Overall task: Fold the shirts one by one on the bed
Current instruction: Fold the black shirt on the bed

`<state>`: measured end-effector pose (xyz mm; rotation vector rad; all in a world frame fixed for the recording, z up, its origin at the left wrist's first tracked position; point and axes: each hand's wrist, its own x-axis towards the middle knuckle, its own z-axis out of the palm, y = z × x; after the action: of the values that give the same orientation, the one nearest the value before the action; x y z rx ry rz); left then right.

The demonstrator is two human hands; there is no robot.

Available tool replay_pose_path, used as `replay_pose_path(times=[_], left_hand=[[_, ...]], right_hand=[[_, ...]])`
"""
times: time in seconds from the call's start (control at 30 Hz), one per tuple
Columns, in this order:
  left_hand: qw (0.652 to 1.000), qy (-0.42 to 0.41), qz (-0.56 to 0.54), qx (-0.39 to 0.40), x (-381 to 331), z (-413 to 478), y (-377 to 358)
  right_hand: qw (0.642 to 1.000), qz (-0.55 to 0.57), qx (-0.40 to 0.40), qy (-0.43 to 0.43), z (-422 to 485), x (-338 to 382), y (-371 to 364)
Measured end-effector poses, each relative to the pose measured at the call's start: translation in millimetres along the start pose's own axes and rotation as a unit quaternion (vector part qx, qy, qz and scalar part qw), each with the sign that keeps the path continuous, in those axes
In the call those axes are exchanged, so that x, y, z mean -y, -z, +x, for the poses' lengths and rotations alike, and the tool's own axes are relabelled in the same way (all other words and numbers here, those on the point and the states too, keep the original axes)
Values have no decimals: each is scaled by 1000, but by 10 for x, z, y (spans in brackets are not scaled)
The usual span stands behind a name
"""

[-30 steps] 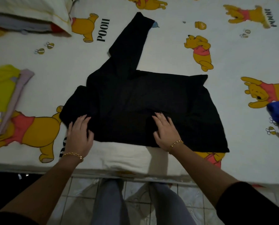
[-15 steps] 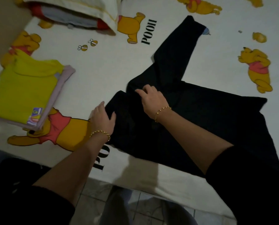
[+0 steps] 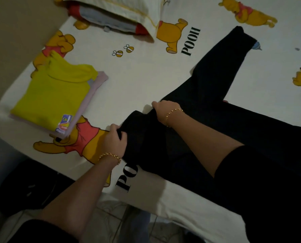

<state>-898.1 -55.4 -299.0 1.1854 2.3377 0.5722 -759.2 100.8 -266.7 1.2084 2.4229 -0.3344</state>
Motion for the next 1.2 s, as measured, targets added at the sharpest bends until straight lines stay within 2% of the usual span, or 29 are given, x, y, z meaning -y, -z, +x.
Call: replay_pose_path(times=[0.07, 0.17, 0.27, 0.43, 0.6, 0.83, 1.03, 1.2], left_hand=[[1000, -16, 0, -22, -19, 32, 41], [998, 8, 4, -54, -15, 85, 84], [999, -2, 9, -43, 38, 105, 89], [990, -52, 85, -97, -155, 79, 79], [990, -95, 76, -68, -678, 15, -102], [975, -204, 88, 10, -1630, -121, -674], [931, -324, 158, 58, -2338, -29, -1300], [884, -388, 240, 102, -2678, 194, -1713]], right_hand=[[997, 41, -55, -19, 40, 63, 0], [982, 141, -116, -51, 43, 53, -33], [971, 197, -121, -59, -35, 9, -120], [963, 228, -126, -71, -267, -193, -235], [957, 234, -131, -110, -660, -725, -361], [940, 214, -148, -221, -1470, -2006, -704], [916, 145, -175, -330, -2083, -3100, -1071], [924, 113, -140, -338, -2249, -3630, -1301]])
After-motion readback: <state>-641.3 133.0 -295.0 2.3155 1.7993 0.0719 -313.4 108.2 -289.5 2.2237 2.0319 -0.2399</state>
